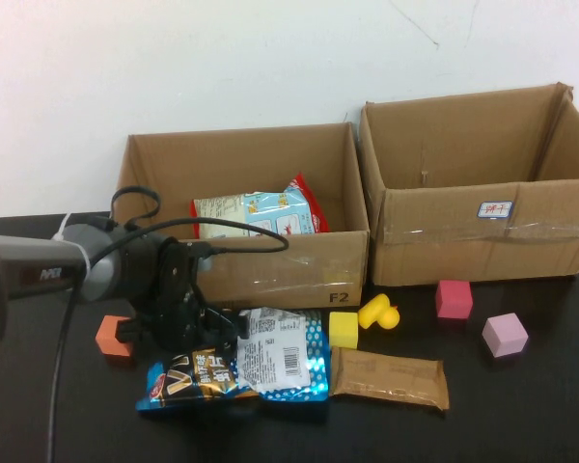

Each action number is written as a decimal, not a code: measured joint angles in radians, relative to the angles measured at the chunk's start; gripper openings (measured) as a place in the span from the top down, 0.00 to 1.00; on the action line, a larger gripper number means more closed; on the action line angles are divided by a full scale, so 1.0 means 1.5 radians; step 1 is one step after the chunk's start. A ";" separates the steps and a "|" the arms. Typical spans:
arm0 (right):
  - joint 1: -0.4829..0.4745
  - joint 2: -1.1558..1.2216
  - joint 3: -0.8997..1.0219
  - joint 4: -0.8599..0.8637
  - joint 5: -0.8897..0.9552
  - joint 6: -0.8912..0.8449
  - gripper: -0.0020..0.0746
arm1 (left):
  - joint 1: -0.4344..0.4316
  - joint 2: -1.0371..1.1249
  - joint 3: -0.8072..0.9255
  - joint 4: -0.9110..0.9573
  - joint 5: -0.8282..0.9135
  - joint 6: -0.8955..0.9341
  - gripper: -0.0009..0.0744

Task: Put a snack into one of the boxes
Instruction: Pick up the potato chip, then place the potato chip in the potato chip box

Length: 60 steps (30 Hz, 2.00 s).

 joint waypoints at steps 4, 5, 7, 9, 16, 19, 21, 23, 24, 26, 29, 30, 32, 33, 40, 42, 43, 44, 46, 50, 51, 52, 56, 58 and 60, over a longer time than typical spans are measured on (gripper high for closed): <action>0.000 0.000 0.000 0.002 0.001 0.000 0.97 | 0.000 0.014 -0.007 -0.018 0.007 0.000 0.41; 0.000 0.000 0.000 0.002 0.001 0.000 0.97 | 0.000 0.017 -0.008 -0.016 0.012 0.002 0.50; 0.000 0.000 0.000 0.008 0.001 -0.002 0.97 | 0.000 0.018 -0.009 -0.013 0.020 0.003 0.63; 0.000 0.000 0.000 0.017 0.001 -0.006 0.97 | 0.000 0.018 -0.011 -0.014 0.025 0.008 0.66; 0.000 0.000 -0.001 0.023 0.001 -0.011 0.97 | 0.000 -0.005 -0.011 -0.023 0.061 0.042 0.72; 0.000 0.000 -0.001 0.029 0.003 -0.014 0.97 | 0.000 -0.034 -0.002 -0.036 0.133 0.083 0.80; 0.000 0.000 -0.001 0.032 0.003 -0.015 0.97 | 0.000 -0.061 0.004 -0.057 0.188 0.126 0.84; 0.000 0.000 -0.001 0.035 0.003 -0.015 0.97 | 0.000 -0.094 0.007 -0.073 0.221 0.160 0.84; 0.000 0.000 -0.001 0.036 0.003 -0.015 0.97 | 0.000 -0.115 0.006 -0.080 0.232 0.175 0.84; 0.000 0.000 -0.001 0.036 0.003 -0.015 0.97 | 0.000 -0.151 0.006 -0.095 0.242 0.196 0.84; 0.000 0.000 -0.001 0.039 0.004 -0.020 0.97 | 0.000 -0.212 0.006 -0.122 0.252 0.227 0.84; 0.000 0.000 -0.001 0.040 0.006 -0.022 0.97 | 0.000 -0.231 0.006 -0.134 0.253 0.235 0.84; 0.000 0.000 -0.001 0.042 0.006 -0.023 0.97 | 0.000 -0.262 -0.002 -0.146 0.260 0.245 0.84; 0.000 0.000 -0.001 0.043 0.006 -0.023 0.97 | 0.000 -0.277 -0.014 -0.149 0.262 0.245 0.84; 0.000 0.000 -0.001 0.061 0.007 -0.042 0.97 | 0.000 -0.296 -0.154 -0.133 0.177 0.236 0.84; 0.000 0.000 -0.001 0.067 0.007 -0.055 0.97 | 0.000 -0.277 -0.190 -0.106 0.138 0.228 0.84; 0.000 0.000 -0.001 0.070 0.007 -0.060 0.97 | 0.000 -0.263 -0.208 -0.089 0.121 0.226 0.84; 0.000 0.000 -0.001 0.071 0.007 -0.062 0.97 | 0.000 -0.250 -0.224 -0.074 0.109 0.224 0.84; 0.000 0.000 -0.001 0.071 0.006 -0.064 0.97 | 0.000 -0.211 -0.252 -0.031 0.088 0.217 0.84; 0.000 0.000 -0.001 0.071 -0.007 -0.067 0.97 | 0.000 -0.129 -0.296 0.050 0.081 0.181 0.74; 0.000 0.000 -0.001 0.071 -0.015 -0.067 0.97 | 0.000 -0.107 -0.308 0.071 0.080 0.169 0.66; 0.000 0.000 -0.001 0.071 -0.024 -0.067 0.97 | 0.000 -0.087 -0.320 0.092 0.077 0.159 0.55; 0.000 0.013 -0.001 0.076 -0.063 -0.030 0.97 | 0.000 -0.029 -0.368 0.167 0.095 0.143 0.22; 0.000 0.030 -0.001 0.083 -0.075 -0.022 0.97 | 0.000 -0.016 -0.392 0.196 0.125 0.133 0.17; 0.000 0.051 -0.003 0.089 -0.080 -0.025 0.97 | 0.000 -0.014 -0.413 0.217 0.158 0.112 0.22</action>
